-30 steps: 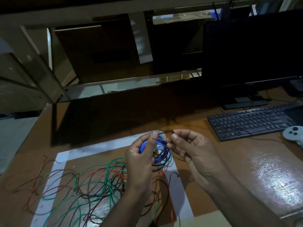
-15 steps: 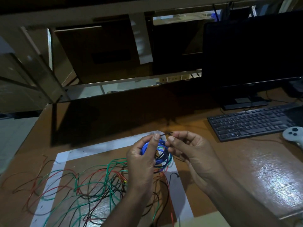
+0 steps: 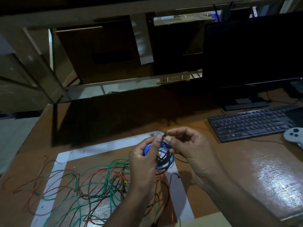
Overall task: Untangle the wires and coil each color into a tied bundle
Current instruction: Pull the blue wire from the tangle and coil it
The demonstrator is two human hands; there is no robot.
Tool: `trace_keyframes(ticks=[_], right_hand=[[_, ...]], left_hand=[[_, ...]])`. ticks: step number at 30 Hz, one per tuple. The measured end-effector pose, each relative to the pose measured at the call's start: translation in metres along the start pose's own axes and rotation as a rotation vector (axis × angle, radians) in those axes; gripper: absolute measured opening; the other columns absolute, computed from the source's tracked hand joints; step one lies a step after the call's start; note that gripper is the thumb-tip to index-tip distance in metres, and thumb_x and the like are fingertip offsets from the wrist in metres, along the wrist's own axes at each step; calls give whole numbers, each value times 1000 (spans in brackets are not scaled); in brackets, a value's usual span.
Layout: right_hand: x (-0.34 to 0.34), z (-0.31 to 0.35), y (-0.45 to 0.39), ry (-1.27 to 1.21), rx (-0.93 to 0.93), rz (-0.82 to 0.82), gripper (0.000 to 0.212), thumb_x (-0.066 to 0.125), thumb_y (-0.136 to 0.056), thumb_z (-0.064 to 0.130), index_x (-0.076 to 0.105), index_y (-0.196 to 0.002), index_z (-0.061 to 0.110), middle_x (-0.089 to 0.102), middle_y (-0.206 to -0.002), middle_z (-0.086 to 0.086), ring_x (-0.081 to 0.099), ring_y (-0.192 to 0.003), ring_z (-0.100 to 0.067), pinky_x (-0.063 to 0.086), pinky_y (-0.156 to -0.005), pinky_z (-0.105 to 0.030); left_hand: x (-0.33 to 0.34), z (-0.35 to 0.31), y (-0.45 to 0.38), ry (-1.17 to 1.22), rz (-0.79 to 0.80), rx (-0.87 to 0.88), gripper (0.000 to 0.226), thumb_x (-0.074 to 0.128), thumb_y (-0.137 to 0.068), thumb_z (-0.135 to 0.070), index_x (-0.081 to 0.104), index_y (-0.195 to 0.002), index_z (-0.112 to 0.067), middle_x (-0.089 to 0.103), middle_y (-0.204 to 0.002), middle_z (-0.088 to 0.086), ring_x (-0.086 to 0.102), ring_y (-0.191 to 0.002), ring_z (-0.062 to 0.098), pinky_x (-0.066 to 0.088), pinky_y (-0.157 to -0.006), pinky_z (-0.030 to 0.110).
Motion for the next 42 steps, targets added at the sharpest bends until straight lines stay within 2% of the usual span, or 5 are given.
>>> trace_keyframes(ticks=[7,15,22,27,42], right_hand=[[-5,5,-1,91,-108,-30,9,75,-88,9,74,-97,10,75,-90,-6,73,-75,-20,59,-66,-25],[-1,5,-2,174,-140,11,1,69,-93,11,69,-93,11,73,-91,-9,74,-73,-23,62,-72,-33],[-3,10,-3,309,-209,-1,13,75,-89,9,70,-97,17,72,-91,0,72,-76,-15,58,-66,-22],[-1,7,-4,274,-178,27,4,72,-91,11,72,-94,14,75,-89,-1,73,-69,-18,59,-67,-25],[-3,2,-5,93,-236,-43,8,63,-96,5,64,-93,12,70,-98,-9,73,-90,-23,62,-70,-36]], left_hand=[[1,0,-1,4,30,0,30,69,-87,-35,78,-102,-11,71,-86,9,59,-50,2,45,-45,15],[-3,7,-5,-36,6,0,28,72,-85,-46,80,-98,-24,77,-102,12,74,-97,37,64,-80,43],[-1,7,-5,-36,33,-7,25,70,-87,-43,80,-99,-25,78,-98,8,75,-90,28,57,-64,25],[0,3,-4,1,68,17,28,68,-84,-37,79,-98,-15,64,-64,-10,54,-49,-1,43,-47,12],[-4,-1,-7,48,20,-22,22,68,-90,-39,81,-94,-22,76,-95,18,70,-74,24,56,-56,25]])
Point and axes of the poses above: each hand's wrist, its own y-axis away from the middle knuckle, its own x-axis out of the palm, z = x × y, the point moved 5 cm from there along -y, towards the middle knuckle
